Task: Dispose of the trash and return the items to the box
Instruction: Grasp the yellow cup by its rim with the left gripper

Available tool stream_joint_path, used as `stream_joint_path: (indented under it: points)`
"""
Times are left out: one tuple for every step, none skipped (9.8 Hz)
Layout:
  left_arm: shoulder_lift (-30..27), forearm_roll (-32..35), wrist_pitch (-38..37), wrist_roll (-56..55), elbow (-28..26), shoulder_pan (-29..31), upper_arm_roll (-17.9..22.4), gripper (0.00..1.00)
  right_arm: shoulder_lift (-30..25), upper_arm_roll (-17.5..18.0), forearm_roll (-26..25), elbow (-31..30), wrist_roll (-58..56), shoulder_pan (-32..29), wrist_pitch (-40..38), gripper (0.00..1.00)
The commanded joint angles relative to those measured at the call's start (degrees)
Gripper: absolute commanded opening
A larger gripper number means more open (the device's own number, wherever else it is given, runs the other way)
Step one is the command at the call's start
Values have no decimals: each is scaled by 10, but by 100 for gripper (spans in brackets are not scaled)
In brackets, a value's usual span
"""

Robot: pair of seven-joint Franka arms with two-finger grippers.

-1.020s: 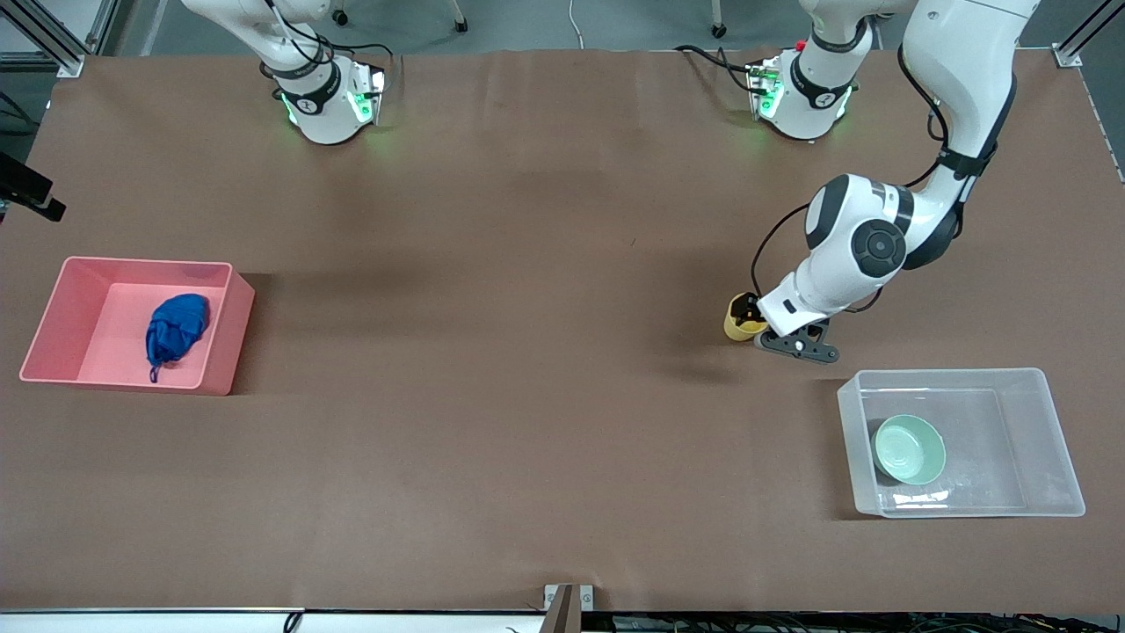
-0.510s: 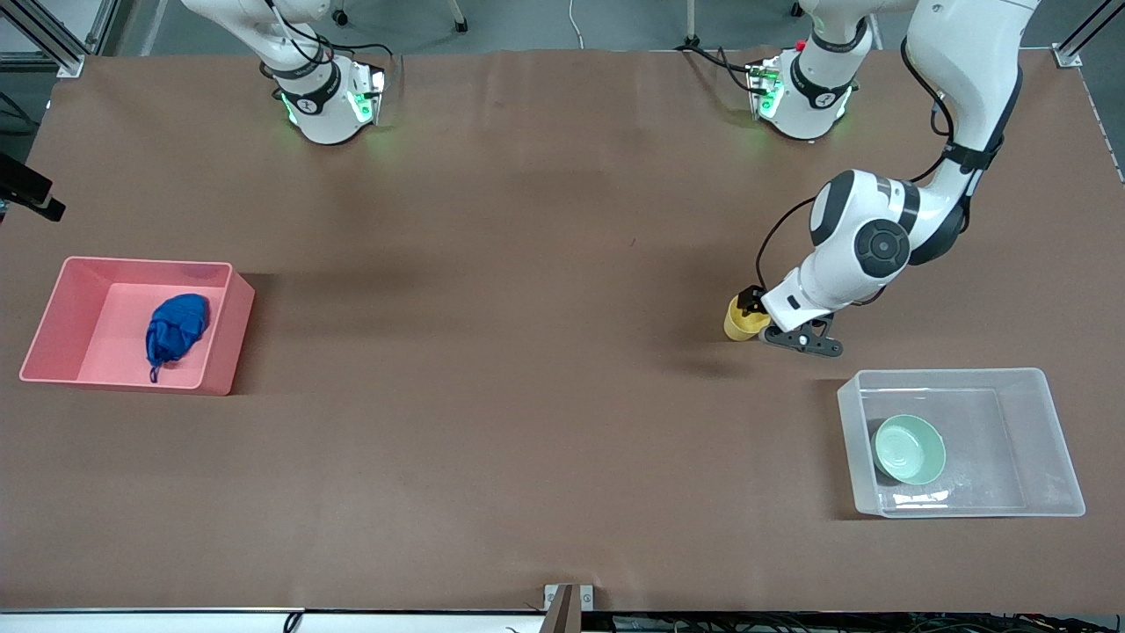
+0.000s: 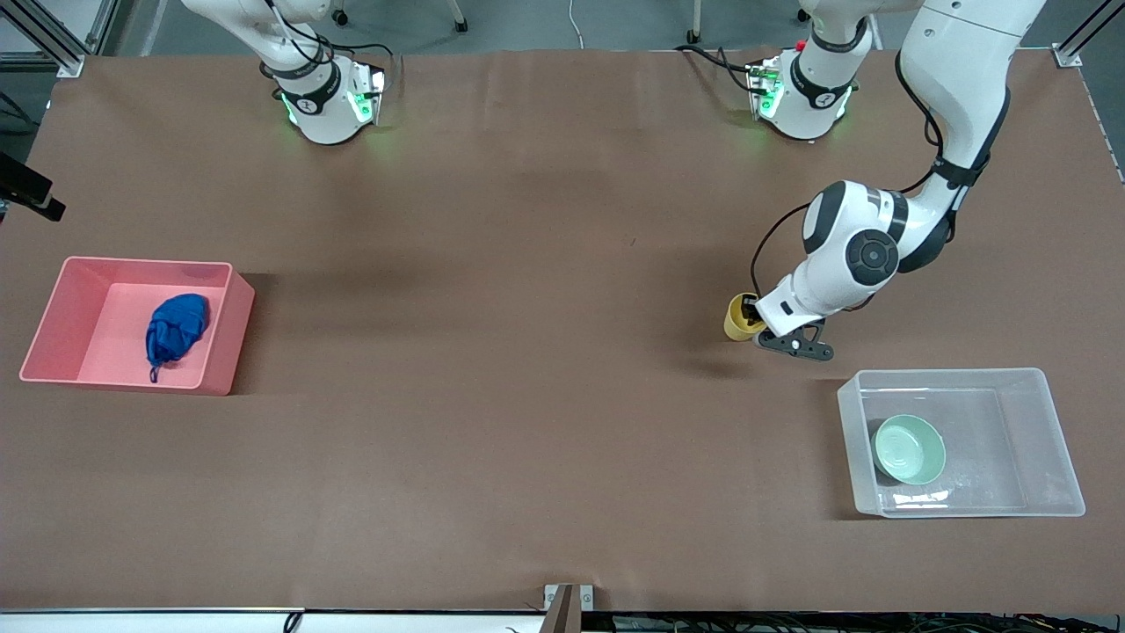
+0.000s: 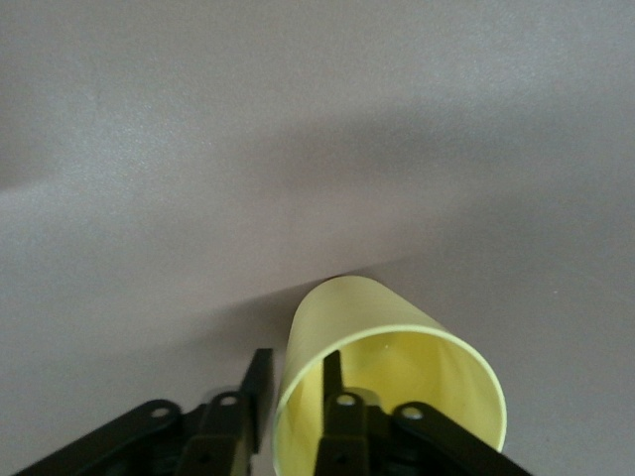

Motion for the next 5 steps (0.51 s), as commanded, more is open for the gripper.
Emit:
stream_joint_path:
  points:
    - [-2,16,5,-8,2,4,2,0,-13,0,4,-11,-5,-3,-1,100]
    - [-4,17,4,-7,15,11,2,0,-13,0,4,-11,-5,-3,-1,100]
    - [-12,16,-1,-1,27,18,1,0,-13,0,4,-11,-5,-3,-1,100]
    - [-20,16,-30,0,47,19,2,0,-13,0,4,-11,-5,-3,-1,100]
    - [-19,16,-96,4,102,22,4,0,-13,0,4,-11,-5,-3,-1,100]
